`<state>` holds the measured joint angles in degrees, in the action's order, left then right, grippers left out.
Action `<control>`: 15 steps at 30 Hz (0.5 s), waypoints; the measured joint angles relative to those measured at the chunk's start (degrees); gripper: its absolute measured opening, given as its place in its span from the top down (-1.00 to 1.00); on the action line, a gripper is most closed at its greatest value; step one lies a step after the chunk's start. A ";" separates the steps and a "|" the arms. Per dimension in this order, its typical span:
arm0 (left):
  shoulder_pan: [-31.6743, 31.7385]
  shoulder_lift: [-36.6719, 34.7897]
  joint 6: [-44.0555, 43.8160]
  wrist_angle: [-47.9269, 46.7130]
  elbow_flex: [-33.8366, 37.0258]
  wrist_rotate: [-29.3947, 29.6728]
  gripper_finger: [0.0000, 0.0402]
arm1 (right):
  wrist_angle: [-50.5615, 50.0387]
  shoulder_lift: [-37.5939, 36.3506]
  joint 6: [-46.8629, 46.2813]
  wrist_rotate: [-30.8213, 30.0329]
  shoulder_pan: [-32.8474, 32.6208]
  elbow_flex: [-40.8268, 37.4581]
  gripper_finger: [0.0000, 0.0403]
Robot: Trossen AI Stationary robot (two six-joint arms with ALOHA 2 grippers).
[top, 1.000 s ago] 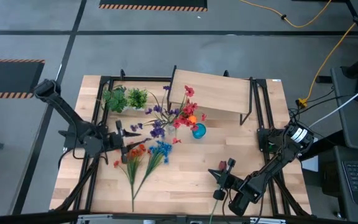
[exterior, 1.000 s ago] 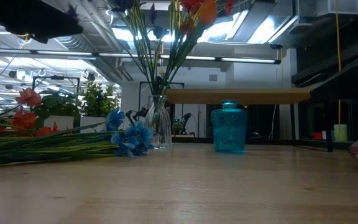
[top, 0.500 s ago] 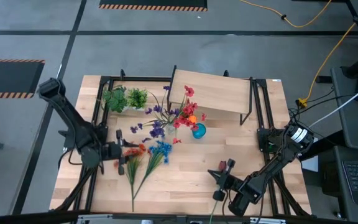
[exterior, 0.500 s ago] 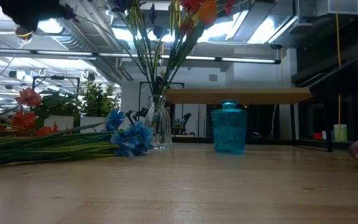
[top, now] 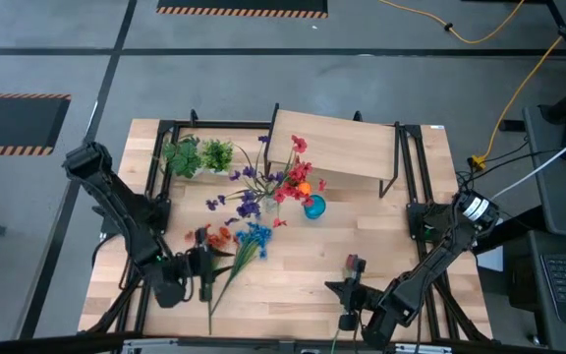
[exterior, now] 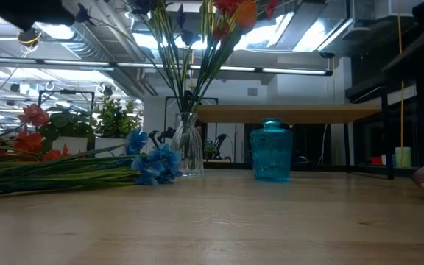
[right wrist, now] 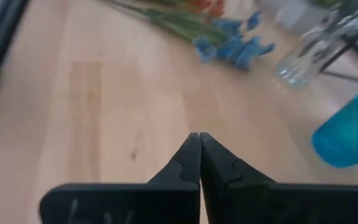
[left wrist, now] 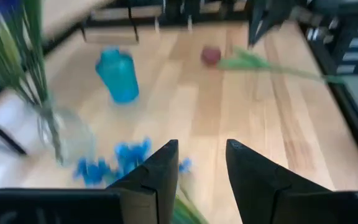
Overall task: Pick and place flowers into a vace then onto a shelf
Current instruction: Put the red flower into the blue vase
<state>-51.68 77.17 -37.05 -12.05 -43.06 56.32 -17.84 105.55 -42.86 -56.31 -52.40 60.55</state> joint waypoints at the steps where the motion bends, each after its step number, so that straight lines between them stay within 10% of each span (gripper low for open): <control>1: 0.02 0.88 -2.37 -2.22 -1.06 -0.99 0.36 | -0.34 -0.71 0.69 0.84 0.07 0.02 1.00; 15: 0.89 11.89 -10.81 -9.28 -10.90 -8.87 0.37 | 2.44 -12.25 9.59 3.43 0.13 -8.23 1.00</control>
<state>-50.79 89.06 -47.86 -21.33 -53.95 47.46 -15.39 93.31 -33.26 -52.88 -52.27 52.32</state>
